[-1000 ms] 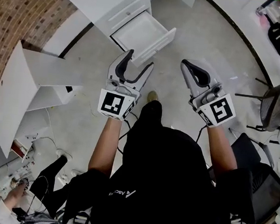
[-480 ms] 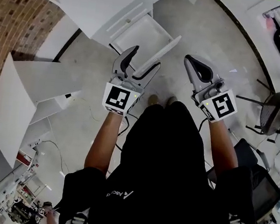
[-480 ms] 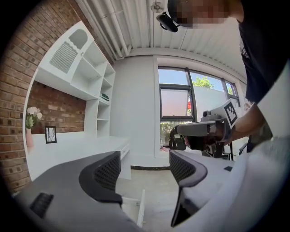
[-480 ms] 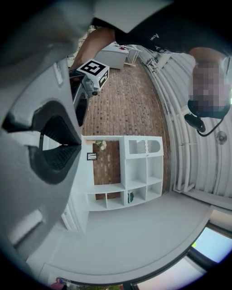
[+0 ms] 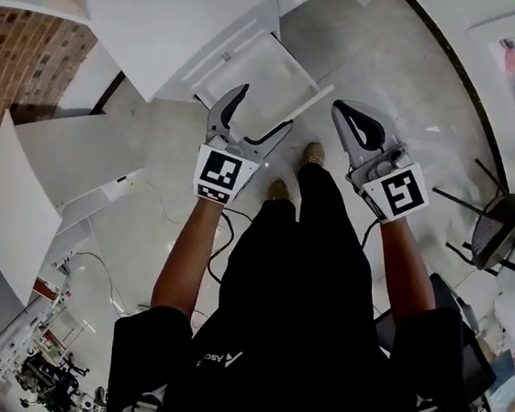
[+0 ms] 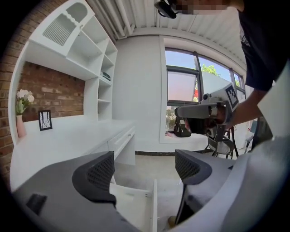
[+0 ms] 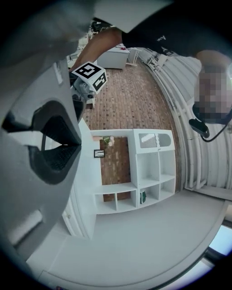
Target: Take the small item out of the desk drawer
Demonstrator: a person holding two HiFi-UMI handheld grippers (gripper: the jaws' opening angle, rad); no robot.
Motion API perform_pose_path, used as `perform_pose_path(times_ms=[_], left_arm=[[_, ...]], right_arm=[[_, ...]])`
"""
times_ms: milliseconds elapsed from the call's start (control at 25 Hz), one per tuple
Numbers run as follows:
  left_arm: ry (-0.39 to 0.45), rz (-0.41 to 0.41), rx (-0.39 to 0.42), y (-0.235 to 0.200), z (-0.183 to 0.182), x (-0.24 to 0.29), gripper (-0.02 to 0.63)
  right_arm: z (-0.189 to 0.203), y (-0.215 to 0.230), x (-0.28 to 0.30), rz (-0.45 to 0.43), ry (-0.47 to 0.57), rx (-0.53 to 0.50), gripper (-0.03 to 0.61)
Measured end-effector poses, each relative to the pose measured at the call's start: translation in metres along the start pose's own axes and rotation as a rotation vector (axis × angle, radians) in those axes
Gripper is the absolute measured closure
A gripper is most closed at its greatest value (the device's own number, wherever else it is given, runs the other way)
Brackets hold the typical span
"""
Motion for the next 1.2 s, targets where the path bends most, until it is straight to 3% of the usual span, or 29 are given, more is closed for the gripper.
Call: perform_pose_path(times_ms=[480,760,1200], left_arm=[[-0.221,-0.044,-0.046,-0.064,0.110,0.132,0.202],[-0.342,0.034,-0.039,-0.098,0.197,0.196,0.201],[-0.498,0.069,-0.007,-0.125,0.319,0.258,0.187]], right_arm=[[0.094,0.108,0.082,-0.127,-0.098,0.053,0.577],[0.151,0.146,0.119,-0.134,-0.137,0.072,0.577],[0.224,0.179,0.159,-0.106,-0.165,0.107,0.577]])
Point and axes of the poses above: the fingertips, and each gripper's own axes: x forward along the fingers, y to its right, z out of its underside, the point moved 8 cm from there along -x, backward along the fingers, and after that the axes turned 4 degrees about y, right-handed, at the moved point
